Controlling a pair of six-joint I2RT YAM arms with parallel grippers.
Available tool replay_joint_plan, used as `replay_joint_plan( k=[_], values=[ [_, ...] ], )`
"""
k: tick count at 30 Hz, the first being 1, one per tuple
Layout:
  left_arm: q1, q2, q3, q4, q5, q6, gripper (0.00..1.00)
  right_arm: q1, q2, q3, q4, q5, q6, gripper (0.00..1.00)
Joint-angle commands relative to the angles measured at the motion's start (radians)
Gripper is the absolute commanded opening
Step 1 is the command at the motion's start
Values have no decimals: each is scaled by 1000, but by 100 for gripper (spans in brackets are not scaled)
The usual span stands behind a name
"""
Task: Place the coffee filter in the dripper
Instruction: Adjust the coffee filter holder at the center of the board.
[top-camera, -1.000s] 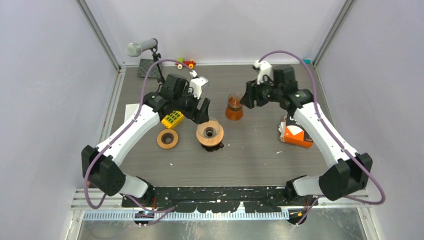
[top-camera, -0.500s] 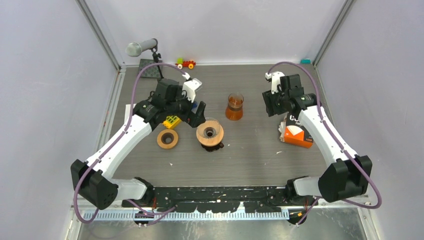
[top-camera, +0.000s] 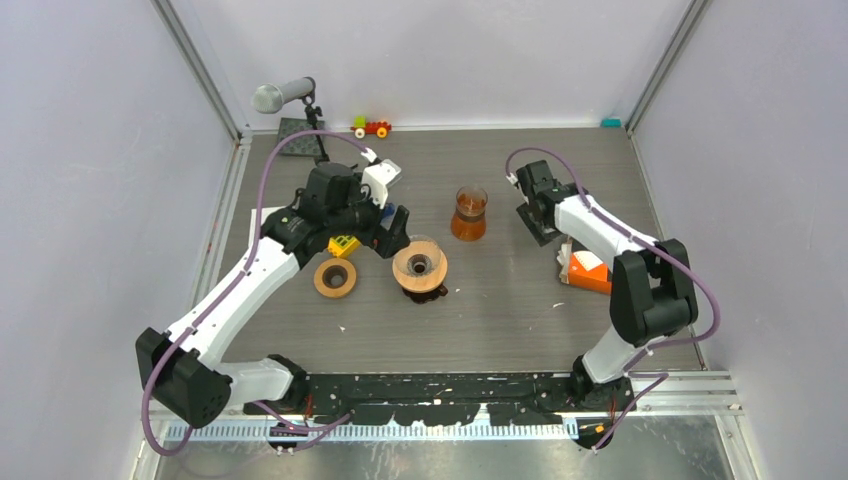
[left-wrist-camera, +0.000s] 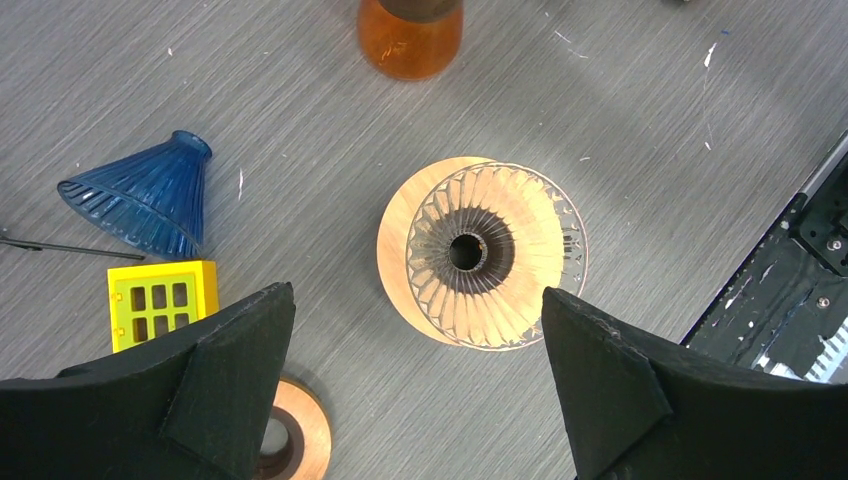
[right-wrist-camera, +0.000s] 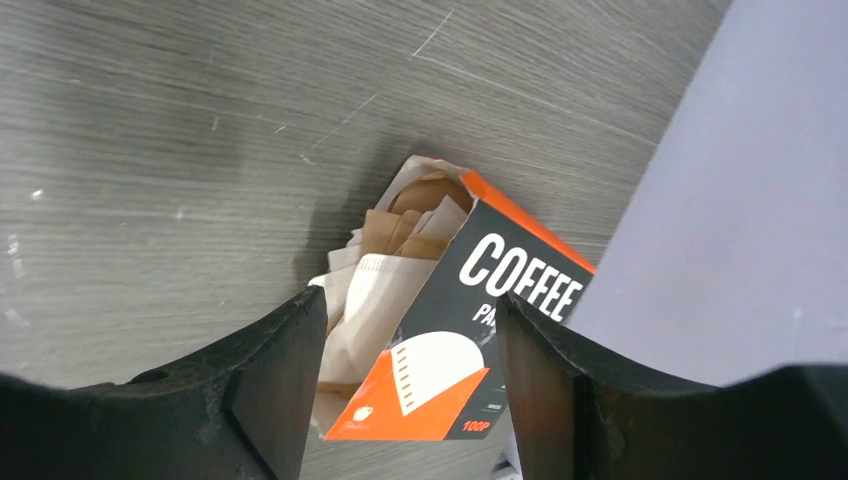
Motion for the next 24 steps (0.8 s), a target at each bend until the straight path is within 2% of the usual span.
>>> replay_joint_plan(
  k=[1, 15, 24],
  values=[
    [4, -24, -5, 50, 18, 18, 96, 12, 34, -1, 99, 210, -64, 68],
    [4, -48, -28, 68, -5, 24, 97, 11, 157, 14, 80, 285, -79, 66],
    [4, -60, -38, 76, -10, 27, 98, 2, 137, -17, 79, 350, -97, 60]
  ],
)
